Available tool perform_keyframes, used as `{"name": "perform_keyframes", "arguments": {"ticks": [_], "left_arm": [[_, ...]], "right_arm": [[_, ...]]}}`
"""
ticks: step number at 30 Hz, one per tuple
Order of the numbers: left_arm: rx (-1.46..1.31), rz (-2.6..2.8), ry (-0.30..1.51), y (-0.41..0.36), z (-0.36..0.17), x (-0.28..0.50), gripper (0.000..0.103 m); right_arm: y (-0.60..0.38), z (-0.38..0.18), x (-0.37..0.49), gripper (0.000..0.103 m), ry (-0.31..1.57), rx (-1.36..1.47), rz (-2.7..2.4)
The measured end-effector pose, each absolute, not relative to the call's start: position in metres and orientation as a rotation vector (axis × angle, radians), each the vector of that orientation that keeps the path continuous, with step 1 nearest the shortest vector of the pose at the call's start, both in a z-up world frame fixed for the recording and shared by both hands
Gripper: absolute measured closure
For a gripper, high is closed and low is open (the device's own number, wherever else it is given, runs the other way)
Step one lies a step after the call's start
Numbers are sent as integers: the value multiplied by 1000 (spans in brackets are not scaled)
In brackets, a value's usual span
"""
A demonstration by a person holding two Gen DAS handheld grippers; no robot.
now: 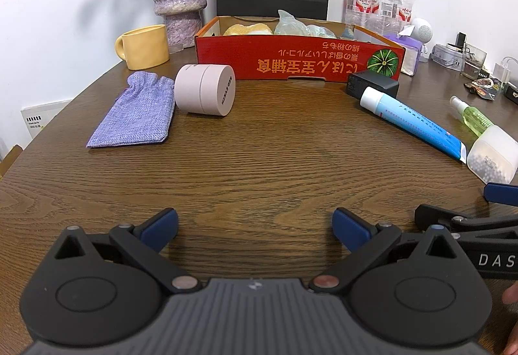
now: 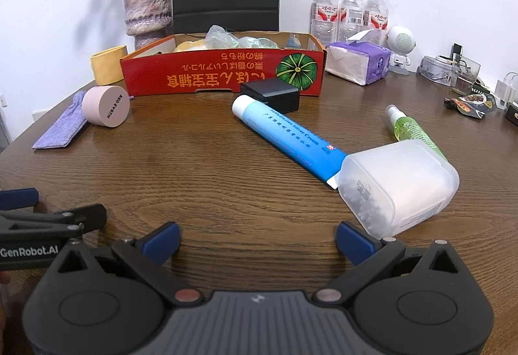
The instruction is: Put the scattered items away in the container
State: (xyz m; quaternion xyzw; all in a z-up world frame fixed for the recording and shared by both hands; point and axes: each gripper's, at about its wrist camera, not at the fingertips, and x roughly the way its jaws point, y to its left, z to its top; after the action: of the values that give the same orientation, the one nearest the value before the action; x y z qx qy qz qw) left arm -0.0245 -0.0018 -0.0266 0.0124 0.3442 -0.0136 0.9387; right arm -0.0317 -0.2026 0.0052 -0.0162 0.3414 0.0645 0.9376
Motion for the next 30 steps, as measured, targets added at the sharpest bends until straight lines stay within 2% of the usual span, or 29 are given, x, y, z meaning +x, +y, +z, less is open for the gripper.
{"name": "perform_keyframes", "arguments": {"ticks": [30], "left_arm": [[22,-29,701,-1,-27,-26,0]], "right_arm": [[-201,6,-33,0,698,-37,134]]}}
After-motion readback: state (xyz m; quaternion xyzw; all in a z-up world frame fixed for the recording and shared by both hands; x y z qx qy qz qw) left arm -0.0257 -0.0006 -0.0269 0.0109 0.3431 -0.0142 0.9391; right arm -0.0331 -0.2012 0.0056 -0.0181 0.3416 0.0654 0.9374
